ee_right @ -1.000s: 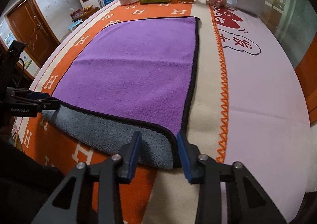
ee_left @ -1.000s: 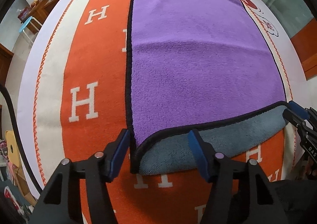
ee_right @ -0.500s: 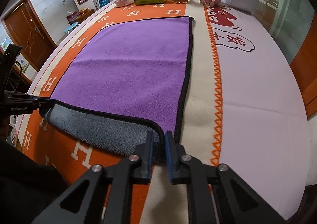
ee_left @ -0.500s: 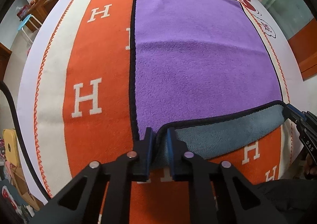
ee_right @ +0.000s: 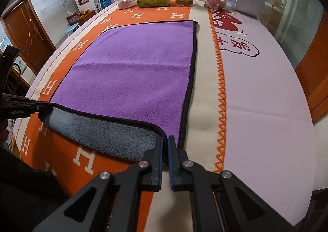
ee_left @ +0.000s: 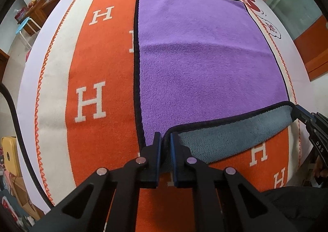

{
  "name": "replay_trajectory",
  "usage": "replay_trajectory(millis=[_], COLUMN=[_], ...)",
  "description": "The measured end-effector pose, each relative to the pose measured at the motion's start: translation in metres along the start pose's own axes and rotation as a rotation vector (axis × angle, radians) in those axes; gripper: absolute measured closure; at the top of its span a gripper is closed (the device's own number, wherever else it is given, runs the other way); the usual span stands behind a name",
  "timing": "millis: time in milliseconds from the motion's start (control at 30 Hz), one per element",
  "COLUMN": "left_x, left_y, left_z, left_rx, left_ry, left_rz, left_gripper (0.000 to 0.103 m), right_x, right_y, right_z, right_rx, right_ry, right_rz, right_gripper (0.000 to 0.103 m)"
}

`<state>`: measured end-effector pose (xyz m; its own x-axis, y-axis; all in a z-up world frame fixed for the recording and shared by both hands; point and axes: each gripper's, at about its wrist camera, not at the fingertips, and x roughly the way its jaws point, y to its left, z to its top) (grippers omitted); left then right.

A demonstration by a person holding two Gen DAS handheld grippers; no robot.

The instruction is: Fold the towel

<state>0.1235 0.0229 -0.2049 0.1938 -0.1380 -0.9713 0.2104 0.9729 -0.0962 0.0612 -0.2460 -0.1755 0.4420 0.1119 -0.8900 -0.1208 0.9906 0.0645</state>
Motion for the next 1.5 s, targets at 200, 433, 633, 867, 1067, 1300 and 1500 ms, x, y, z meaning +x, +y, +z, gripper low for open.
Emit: replay_trajectory(millis=[200, 433, 633, 867, 1067, 1300, 1500], left_x=[-0.012, -0.041, -0.068, -0.091, -0.105, -0.105, -0.092], left_y=[0.001, 0.005, 0.001, 0.000, 0.000, 0.001, 0.006], left_z=[0.003, 0.019, 0.044, 0.080, 0.112, 0.138, 0.162], left_rx=[0.007, 0.027, 0.056, 0.073, 0.091, 0.098, 0.083], left_ry=[-0.016, -0.068, -0.126, -0.203, -0.302, -0.389, -0.445], left_rz=[-0.010, -0.021, -0.013, 0.005, 0.011, 0.038, 0.058], left_gripper=[0.097, 0.097, 0.097, 0.097, 0.097, 0.097, 0.098], right_x=[-0.006, -0.019, -0.034, -0.047, -0.050, -0.041, -0.023], right_y=[0.001, 0.002, 0.000, 0.000, -0.004, -0.009, -0.009], right_z=[0.005, 0.022, 0.047, 0.079, 0.105, 0.137, 0.162], right_rx=[-0.006, -0.023, -0.038, -0.049, -0.044, -0.052, -0.081], right_ry=[-0.022, -0.063, -0.123, -0.194, -0.265, -0.338, -0.394], right_rz=[-0.012, -0.022, -0.042, -0.071, -0.098, -0.139, -0.191], right_gripper=[0.099, 0.099, 0.099, 0.099, 0.099, 0.099, 0.099])
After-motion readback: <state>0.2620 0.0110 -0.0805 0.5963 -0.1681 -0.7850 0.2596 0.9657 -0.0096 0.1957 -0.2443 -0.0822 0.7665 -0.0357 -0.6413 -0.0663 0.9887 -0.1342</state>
